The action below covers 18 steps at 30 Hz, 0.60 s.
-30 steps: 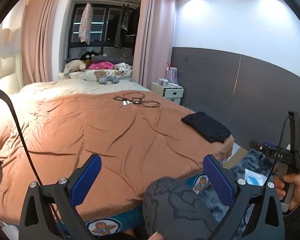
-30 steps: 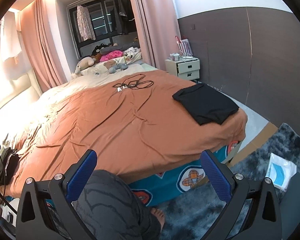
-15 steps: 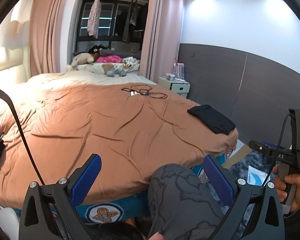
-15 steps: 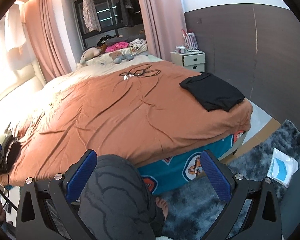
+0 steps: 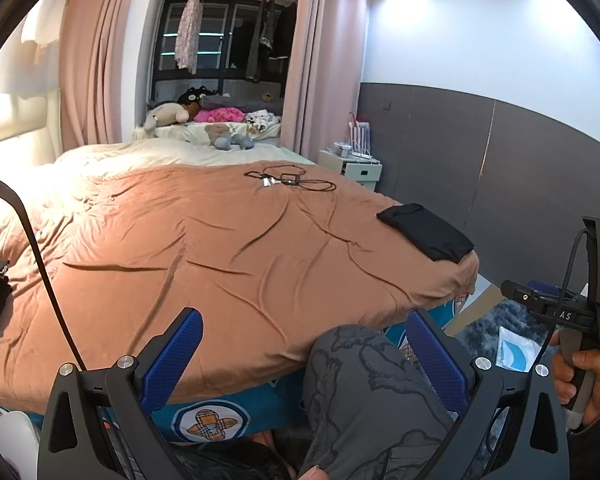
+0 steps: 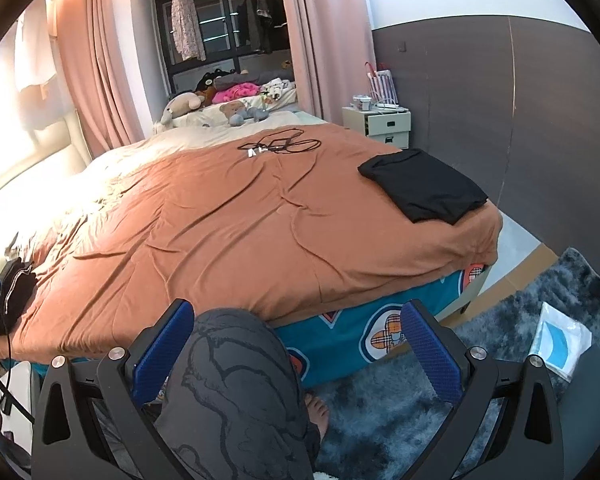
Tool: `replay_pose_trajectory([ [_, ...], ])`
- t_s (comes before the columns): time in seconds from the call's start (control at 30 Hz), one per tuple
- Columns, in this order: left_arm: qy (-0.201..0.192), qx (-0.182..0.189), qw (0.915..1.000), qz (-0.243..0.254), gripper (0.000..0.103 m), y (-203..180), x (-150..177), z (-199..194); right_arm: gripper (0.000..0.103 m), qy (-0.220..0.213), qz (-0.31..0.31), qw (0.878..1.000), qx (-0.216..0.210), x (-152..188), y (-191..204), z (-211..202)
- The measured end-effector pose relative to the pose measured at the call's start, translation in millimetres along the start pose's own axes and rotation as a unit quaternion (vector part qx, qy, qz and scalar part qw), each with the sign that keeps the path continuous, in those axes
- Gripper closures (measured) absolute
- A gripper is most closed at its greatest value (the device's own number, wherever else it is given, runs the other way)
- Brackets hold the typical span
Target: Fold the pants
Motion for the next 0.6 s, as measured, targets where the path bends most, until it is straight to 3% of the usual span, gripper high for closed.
replay_pose_trajectory([
  [0.6, -0.002, -0.012, 0.9999, -0.005, 0.000, 4.8, 4.6, -4.6, 0.000, 0.009, 0.008, 1.000, -0.003, 1.4, -0.3, 1.0],
])
Point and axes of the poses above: each gripper's, at about its wrist camera, not at the fingertips, and z roughly the way its jaws point, y to its left, x to its underside, the point moved 9 cm from there along z, roughly the way its jaws point, and after that the axes turned 7 degrees about -y, right-handed, at the moved point
